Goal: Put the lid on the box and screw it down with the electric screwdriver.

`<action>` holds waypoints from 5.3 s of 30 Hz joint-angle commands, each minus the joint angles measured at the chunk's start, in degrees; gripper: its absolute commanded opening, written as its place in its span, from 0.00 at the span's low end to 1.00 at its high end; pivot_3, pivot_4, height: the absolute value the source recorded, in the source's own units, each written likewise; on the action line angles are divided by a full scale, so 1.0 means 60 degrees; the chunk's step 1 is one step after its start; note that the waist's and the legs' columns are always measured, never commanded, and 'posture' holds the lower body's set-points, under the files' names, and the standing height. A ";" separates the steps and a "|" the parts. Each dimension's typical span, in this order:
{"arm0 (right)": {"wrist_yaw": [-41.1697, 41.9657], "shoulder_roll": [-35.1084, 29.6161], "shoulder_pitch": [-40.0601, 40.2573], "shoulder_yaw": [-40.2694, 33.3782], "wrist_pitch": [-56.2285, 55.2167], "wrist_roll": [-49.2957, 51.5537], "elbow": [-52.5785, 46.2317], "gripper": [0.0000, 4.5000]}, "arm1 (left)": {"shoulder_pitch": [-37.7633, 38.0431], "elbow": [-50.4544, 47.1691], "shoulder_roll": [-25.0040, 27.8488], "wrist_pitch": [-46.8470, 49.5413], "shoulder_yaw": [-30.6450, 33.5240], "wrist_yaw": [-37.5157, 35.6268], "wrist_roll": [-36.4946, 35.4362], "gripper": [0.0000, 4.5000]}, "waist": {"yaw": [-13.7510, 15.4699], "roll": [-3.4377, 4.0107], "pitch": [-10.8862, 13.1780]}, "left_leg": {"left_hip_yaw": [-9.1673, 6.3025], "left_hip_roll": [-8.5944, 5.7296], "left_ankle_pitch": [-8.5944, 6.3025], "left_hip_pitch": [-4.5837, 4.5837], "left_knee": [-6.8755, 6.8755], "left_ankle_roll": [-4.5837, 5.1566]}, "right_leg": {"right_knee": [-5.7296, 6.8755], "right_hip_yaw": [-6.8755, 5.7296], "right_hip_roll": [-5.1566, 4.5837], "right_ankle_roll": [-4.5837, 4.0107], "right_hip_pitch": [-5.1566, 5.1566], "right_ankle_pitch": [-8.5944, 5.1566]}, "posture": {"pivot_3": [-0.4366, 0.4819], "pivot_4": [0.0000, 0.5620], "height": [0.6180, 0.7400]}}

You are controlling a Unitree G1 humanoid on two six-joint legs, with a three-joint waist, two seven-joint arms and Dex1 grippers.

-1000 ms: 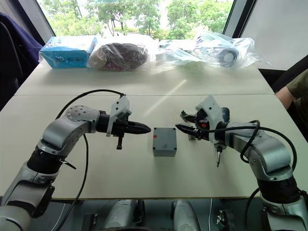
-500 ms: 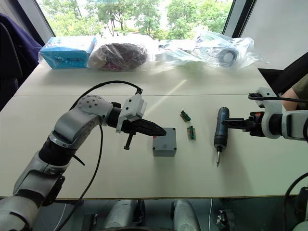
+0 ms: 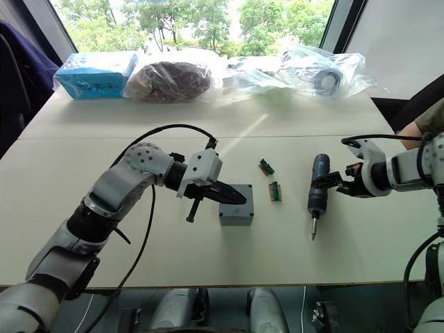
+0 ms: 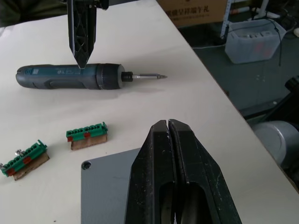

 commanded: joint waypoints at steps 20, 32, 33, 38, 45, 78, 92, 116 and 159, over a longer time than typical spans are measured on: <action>0.2918 0.0746 -0.0159 0.2997 -0.0043 -0.3611 -0.0585 0.58 | 0.0380 -0.0492 0.0016 0.0186 0.0218 0.0991 0.0147 0.00 | -0.0013 -0.0021 -0.0012 | -0.0007 0.0002 -0.0001 0.0004 0.0004 0.0002 | 0.0000 -0.0007 0.0000 0.0001 0.0010 0.0000 | 0.48 0.27 1.00; 0.2488 0.1354 -0.1747 -0.0178 -0.0513 -0.4909 0.1150 0.40 | 0.0495 -0.0111 0.0207 0.0633 0.1053 0.1102 -0.0338 0.00 | -0.0103 -0.0028 -0.0017 | 0.0005 0.0002 0.0000 0.0013 0.0006 0.0000 | 0.0006 -0.0002 -0.0005 -0.0001 0.0013 0.0004 | 0.48 0.27 1.00; 0.2298 0.1432 -0.1964 -0.0685 -0.0492 -0.4957 0.1183 0.40 | 0.0517 -0.0082 0.0259 0.0697 0.1162 0.1086 -0.0396 0.00 | -0.0090 -0.0001 -0.0004 | 0.0013 -0.0001 0.0000 0.0008 0.0006 -0.0001 | 0.0011 0.0003 -0.0008 0.0000 0.0002 0.0005 | 0.48 0.27 1.00; 0.1478 0.2373 -0.1592 -0.3910 -0.1541 -0.4436 -0.1168 0.40 | 0.0472 0.0089 0.0455 0.1117 0.1640 0.1075 -0.0789 0.00 | -0.0029 0.0046 0.0025 | 0.0010 0.0007 0.0011 -0.0047 -0.0013 -0.0019 | 0.0012 0.0000 0.0009 0.0000 -0.0060 0.0003 | 0.48 0.27 1.00; 0.0613 0.5862 0.0581 -0.6427 -0.4388 -0.2813 -0.6719 0.40 | 0.0414 0.0437 0.0775 0.1339 0.1648 0.0840 -0.0791 0.00 | 0.0002 0.0052 0.0028 | 0.0004 0.0005 0.0030 -0.0061 -0.0010 -0.0052 | 0.0018 -0.0005 0.0009 0.0006 -0.0067 0.0004 | 0.48 0.27 1.00; 0.0840 0.6819 0.5089 -0.2834 -0.9093 -0.3819 -0.9238 0.40 | 0.0643 0.1484 -0.0378 0.0294 -0.0122 0.1092 0.0820 0.00 | -0.0007 0.0050 0.0027 | -0.0011 -0.0008 0.0012 -0.0044 0.0010 -0.0020 | 0.0018 -0.0011 0.0010 0.0007 -0.0036 0.0004 | 0.48 0.27 1.00; 0.0609 0.7048 0.5220 -0.2529 -0.9661 -0.4016 -0.8907 0.40 | 0.0657 0.1515 -0.0346 0.0362 -0.0066 0.1067 0.0828 0.00 | -0.0010 0.0050 0.0026 | -0.0009 -0.0006 0.0013 -0.0036 0.0010 -0.0021 | 0.0019 -0.0010 0.0010 0.0007 -0.0029 0.0004 | 0.48 0.27 1.00; 0.0481 0.6865 0.5337 -0.2356 -0.9707 -0.3838 -0.9002 0.40 | 0.0658 0.1555 -0.0402 0.0280 -0.0076 0.1047 0.0893 0.00 | 0.0001 0.0049 0.0026 | -0.0010 -0.0006 0.0012 -0.0030 0.0010 -0.0020 | 0.0019 -0.0010 0.0009 0.0007 -0.0023 0.0004 | 0.48 0.27 1.00; 0.1009 0.6114 0.6284 -0.1409 -1.0327 -0.4898 -0.9029 0.40 | 0.0658 0.1739 -0.0522 0.0132 -0.0138 0.1019 0.1044 0.00 | 0.0003 0.0038 0.0019 | -0.0009 -0.0006 0.0010 0.0012 0.0010 -0.0017 | 0.0016 -0.0009 0.0009 0.0007 0.0018 0.0003 | 0.48 0.27 1.00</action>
